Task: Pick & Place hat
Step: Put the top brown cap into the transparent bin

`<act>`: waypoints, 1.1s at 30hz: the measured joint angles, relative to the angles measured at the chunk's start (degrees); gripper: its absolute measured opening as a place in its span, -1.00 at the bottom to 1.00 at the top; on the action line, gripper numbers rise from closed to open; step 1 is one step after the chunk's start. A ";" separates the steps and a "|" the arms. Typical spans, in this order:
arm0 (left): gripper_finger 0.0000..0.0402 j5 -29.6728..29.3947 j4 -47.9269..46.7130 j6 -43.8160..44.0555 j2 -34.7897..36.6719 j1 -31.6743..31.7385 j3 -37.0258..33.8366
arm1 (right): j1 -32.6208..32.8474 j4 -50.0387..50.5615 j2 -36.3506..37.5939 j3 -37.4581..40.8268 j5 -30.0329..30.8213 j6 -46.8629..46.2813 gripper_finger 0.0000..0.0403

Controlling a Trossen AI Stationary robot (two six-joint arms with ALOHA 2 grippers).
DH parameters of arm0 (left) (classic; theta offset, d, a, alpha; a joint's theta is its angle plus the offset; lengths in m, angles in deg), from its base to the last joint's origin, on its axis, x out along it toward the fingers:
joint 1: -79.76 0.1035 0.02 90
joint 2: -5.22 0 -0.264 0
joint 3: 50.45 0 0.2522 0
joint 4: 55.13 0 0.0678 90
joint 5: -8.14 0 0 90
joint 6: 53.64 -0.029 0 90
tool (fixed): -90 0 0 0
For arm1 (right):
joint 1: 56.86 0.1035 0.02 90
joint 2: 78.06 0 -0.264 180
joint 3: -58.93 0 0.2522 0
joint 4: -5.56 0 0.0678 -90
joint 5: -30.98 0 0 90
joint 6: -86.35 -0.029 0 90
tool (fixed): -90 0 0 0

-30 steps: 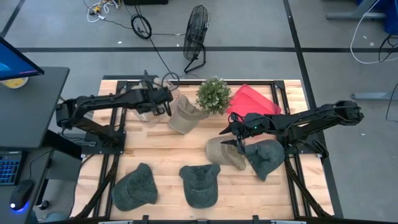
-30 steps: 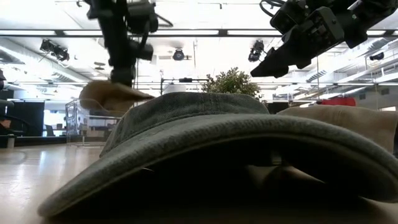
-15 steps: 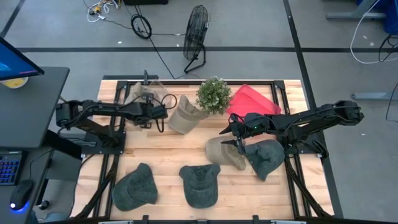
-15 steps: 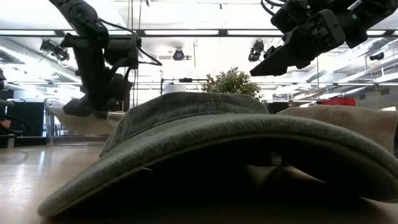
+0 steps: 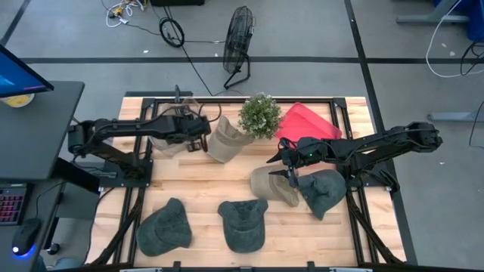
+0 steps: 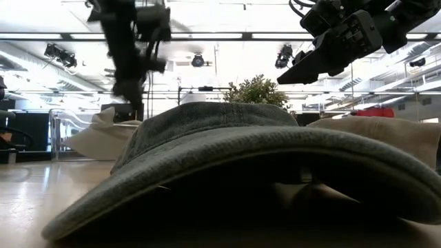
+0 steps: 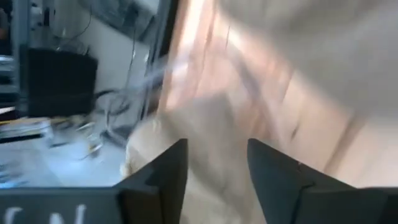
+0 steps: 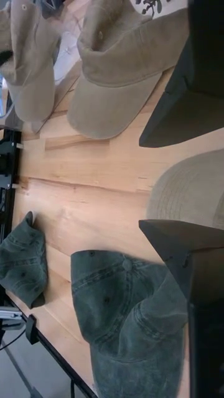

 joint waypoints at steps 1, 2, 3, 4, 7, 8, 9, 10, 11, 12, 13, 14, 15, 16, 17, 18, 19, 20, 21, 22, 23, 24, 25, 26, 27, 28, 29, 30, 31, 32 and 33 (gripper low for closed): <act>-0.10 1.78 0.48 1.37 0.02 -0.67 1.66 | 0.00 0.00 0.00 0.00 0.00 0.04 0.02; -0.07 4.61 1.38 2.37 0.02 -1.33 3.08 | 0.00 -0.01 0.00 0.00 0.00 0.05 0.02; -0.05 8.33 3.10 2.68 0.03 -1.99 4.22 | 0.00 -0.09 0.00 0.00 0.00 0.02 0.02; -0.04 12.61 5.71 2.66 0.05 -2.69 4.79 | 0.00 -0.26 0.00 0.00 0.00 -0.07 0.02; -0.04 22.20 14.22 0.71 0.03 -5.16 3.99 | 0.02 -0.74 0.00 0.00 0.00 0.01 0.02; -0.03 23.12 16.16 -0.58 -0.41 -6.09 3.45 | 0.02 -0.74 0.00 0.00 0.00 0.03 0.02; -0.03 23.19 17.72 -2.10 -0.99 -6.94 2.86 | 0.00 -0.74 0.00 0.00 0.00 0.03 0.02; -0.03 22.84 18.65 -3.66 -1.76 -7.57 2.15 | 0.00 -0.76 0.00 0.00 0.00 0.03 0.02; -0.03 22.04 19.82 -5.09 -2.77 -7.96 1.35 | 0.01 -0.81 0.00 0.00 0.00 0.03 0.02; -0.03 21.65 21.56 -5.96 -3.89 -8.13 0.68 | 0.00 -0.81 0.00 0.00 0.00 -0.03 0.02; -0.03 21.55 23.41 -6.88 -5.13 -8.11 0.05 | 0.01 -0.79 0.00 0.00 -0.01 -0.32 0.02; -0.03 21.54 25.19 -8.18 -6.36 -8.07 -0.52 | 0.00 -0.81 0.00 0.00 0.00 -0.94 0.02; -0.03 21.44 26.07 -9.36 -7.76 -7.95 -0.68 | 0.00 -0.77 0.00 0.00 0.00 -1.69 0.02; -0.03 21.12 27.27 -10.55 -9.34 -7.65 -0.71 | 0.02 -0.69 0.00 0.00 0.00 -2.36 0.02; -0.03 20.82 29.12 -11.60 -10.76 -7.32 -0.72 | 0.00 -0.68 0.00 0.00 -0.02 -3.05 0.02; -0.03 20.78 30.52 -12.84 -11.76 -6.83 -0.73 | 0.00 -0.68 0.00 0.00 0.00 -3.69 0.02; -0.03 20.77 32.31 -14.03 -12.56 -6.23 -0.73 | 0.00 -0.60 0.00 0.00 -0.02 -4.41 0.02; -0.03 20.75 34.62 -14.69 -13.10 -5.46 -0.71 | 0.01 -0.47 0.00 0.00 -0.01 -5.14 0.02; -0.03 20.73 35.69 -15.34 -13.45 -4.61 -0.64 | 0.02 -0.31 0.00 0.00 -0.02 -5.90 0.02; -0.03 20.67 36.07 -15.54 -13.61 -3.63 -0.64 | 0.02 -0.25 0.00 0.00 -0.01 -6.43 0.02; -0.03 20.67 35.76 -15.53 -13.66 -2.72 -0.64 | 0.02 -0.16 0.00 0.00 -0.02 -6.81 0.02; -0.03 20.75 34.81 -15.07 -13.66 -1.76 -0.64 | 0.02 0.00 0.00 0.00 -0.02 -7.14 0.02; -0.03 21.69 33.84 -13.75 -13.66 -0.67 -0.64 | 0.00 0.14 0.00 0.00 -0.02 -7.47 0.02; -0.03 23.78 32.51 -12.24 -13.66 0.37 -0.64 | 0.02 0.24 0.00 0.00 -0.02 -7.51 0.02; -0.03 26.80 31.12 -10.80 -13.66 1.34 -0.65 | 0.02 0.34 0.00 0.00 -0.02 -7.51 0.02; -0.03 30.05 30.26 -9.66 -13.68 2.11 -0.64 | 0.00 0.43 0.00 0.00 -0.02 -7.49 0.02; -0.03 32.51 29.90 -9.20 -13.88 2.71 -0.64 | 0.02 0.51 0.00 0.00 -0.02 -7.36 0.02; -0.03 33.34 30.32 -8.90 -14.35 2.92 -0.64 | 0.01 0.62 0.00 0.00 0.00 -7.04 0.02; -0.03 33.40 30.90 -9.04 -14.79 3.00 -0.64 | 0.02 0.63 0.00 0.00 -0.01 -6.75 0.02; -0.03 33.26 31.16 -9.72 -15.26 3.16 -0.64 | 0.02 0.59 0.00 0.00 0.00 -6.38 0.02; -0.03 32.84 32.00 -10.73 -15.91 3.35 -0.64 | 0.00 0.59 0.00 0.00 0.00 -6.09 0.02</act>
